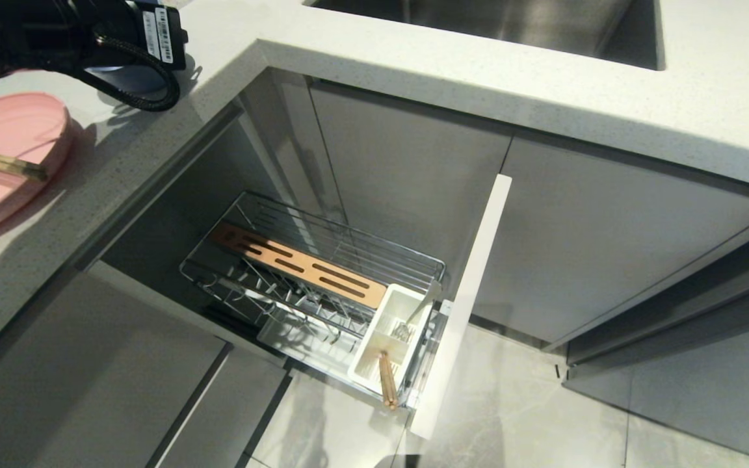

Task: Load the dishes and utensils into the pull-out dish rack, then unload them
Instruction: Pick up the bowl and place it in the cupboard

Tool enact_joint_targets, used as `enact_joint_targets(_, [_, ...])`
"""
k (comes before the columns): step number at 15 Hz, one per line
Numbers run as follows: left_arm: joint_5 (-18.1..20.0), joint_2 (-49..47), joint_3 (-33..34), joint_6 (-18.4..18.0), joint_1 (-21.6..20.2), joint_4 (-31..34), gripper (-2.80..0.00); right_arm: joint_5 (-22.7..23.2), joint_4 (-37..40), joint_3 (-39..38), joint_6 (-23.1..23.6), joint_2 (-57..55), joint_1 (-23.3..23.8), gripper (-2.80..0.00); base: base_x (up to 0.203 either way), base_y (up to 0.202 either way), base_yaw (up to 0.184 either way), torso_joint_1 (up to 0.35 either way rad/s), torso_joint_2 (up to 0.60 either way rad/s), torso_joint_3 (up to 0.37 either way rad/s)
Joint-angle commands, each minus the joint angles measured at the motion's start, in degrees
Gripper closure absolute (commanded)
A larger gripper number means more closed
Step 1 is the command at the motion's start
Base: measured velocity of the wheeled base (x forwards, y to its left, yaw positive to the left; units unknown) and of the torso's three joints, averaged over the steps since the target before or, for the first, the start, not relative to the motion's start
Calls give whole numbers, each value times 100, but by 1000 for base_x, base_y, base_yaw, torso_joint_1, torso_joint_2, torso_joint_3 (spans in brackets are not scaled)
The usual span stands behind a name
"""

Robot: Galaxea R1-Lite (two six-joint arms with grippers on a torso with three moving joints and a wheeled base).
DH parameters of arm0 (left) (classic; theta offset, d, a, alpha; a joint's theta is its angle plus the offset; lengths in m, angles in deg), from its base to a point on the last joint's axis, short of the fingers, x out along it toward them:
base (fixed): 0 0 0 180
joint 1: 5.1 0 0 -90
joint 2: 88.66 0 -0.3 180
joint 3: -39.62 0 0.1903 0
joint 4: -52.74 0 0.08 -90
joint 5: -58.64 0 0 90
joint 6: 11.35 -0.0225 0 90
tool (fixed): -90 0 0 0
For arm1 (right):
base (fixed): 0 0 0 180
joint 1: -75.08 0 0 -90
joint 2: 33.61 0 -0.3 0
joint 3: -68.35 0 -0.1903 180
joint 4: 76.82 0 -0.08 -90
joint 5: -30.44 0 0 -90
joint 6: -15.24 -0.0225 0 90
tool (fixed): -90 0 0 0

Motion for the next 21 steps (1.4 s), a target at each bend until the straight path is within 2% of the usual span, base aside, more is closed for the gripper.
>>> enact_joint_targets(1, [5, 31, 10, -1, 89, -9, 0, 0, -5, 0, -3, 24, 0, 0, 0, 0, 0, 0, 0, 0])
enact_joint_targets(5, [25, 55, 10, -1, 208, -142, 0, 0, -5, 0, -3, 24, 0, 0, 0, 0, 0, 0, 0, 0])
enact_joint_targets(8, [446, 213, 18, -60, 249, -614, 0, 0, -5, 0, -3, 24, 0, 0, 0, 0, 0, 0, 0, 0])
enact_joint_targets(11, [487, 426, 47, -347, 434, -1037, 0, 0, -5, 0, -3, 24, 0, 0, 0, 0, 0, 0, 0, 0])
enact_joint_targets(13, [481, 586, 70, -476, 884, -1152, 0, 0, -5, 0, -3, 24, 0, 0, 0, 0, 0, 0, 0, 0])
enact_joint_targets(16, [435, 923, 161, -472, 1739, -1944, 0, 0, -5, 0, -3, 24, 0, 0, 0, 0, 0, 0, 0, 0])
enact_joint_targets(17, [316, 1081, 363, -397, 2037, -2192, 0, 0, -5, 0, -3, 24, 0, 0, 0, 0, 0, 0, 0, 0])
enact_joint_targets(19, [-244, 1456, 1222, -80, 2703, -2740, 0, 0, -5, 0, -3, 21, 0, 0, 0, 0, 0, 0, 0, 0])
enact_joint_targets(21, [-677, 1794, 2156, 457, 3158, -3283, 0, 0, -5, 0, -3, 24, 0, 0, 0, 0, 0, 0, 0, 0])
